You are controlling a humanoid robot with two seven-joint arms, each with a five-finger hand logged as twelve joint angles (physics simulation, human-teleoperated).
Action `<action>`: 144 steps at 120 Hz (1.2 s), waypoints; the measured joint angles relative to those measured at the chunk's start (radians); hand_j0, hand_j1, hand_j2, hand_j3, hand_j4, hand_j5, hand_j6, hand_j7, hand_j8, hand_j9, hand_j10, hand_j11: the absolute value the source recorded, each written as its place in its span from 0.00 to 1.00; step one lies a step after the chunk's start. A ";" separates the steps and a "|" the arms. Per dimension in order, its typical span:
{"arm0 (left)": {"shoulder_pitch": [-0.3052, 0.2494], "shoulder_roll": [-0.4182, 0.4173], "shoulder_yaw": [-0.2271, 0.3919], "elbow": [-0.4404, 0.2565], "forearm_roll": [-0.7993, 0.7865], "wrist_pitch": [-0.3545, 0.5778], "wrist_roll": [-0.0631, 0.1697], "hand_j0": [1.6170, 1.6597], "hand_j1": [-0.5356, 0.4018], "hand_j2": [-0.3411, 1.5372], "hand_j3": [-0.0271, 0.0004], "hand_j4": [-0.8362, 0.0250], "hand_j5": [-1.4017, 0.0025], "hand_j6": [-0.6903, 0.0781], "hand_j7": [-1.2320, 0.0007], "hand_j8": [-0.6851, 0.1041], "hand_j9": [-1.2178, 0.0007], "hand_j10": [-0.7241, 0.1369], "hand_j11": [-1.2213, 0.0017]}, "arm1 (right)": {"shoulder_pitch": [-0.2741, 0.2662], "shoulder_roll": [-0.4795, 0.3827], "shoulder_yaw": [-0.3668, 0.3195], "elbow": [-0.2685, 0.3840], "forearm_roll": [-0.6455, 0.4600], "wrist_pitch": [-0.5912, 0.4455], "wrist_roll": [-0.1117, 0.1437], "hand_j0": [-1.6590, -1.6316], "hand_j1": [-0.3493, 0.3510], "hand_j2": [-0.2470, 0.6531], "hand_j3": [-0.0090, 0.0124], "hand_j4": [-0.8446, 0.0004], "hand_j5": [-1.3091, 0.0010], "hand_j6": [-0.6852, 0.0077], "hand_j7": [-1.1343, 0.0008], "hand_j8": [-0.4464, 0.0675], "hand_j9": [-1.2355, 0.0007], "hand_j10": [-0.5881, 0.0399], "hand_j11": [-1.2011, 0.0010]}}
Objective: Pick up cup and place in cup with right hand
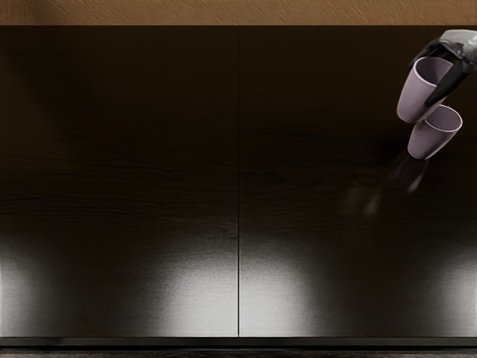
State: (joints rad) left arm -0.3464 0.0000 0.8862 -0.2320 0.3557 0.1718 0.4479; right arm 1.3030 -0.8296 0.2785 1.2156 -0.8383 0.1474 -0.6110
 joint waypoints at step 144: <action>-0.049 0.000 0.135 -0.013 -0.027 -0.019 0.002 0.96 0.94 0.18 0.99 0.97 1.00 0.90 1.00 0.87 1.00 0.84 1.00 | -0.001 0.047 -0.012 -0.192 -0.023 0.008 0.000 0.25 0.59 0.21 0.38 0.41 0.52 0.58 0.46 0.33 0.50 0.31 0.49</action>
State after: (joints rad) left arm -0.3950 -0.0002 1.0210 -0.2448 0.3289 0.1528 0.4504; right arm 1.3016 -0.7830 0.2667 1.0232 -0.8610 0.1552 -0.6108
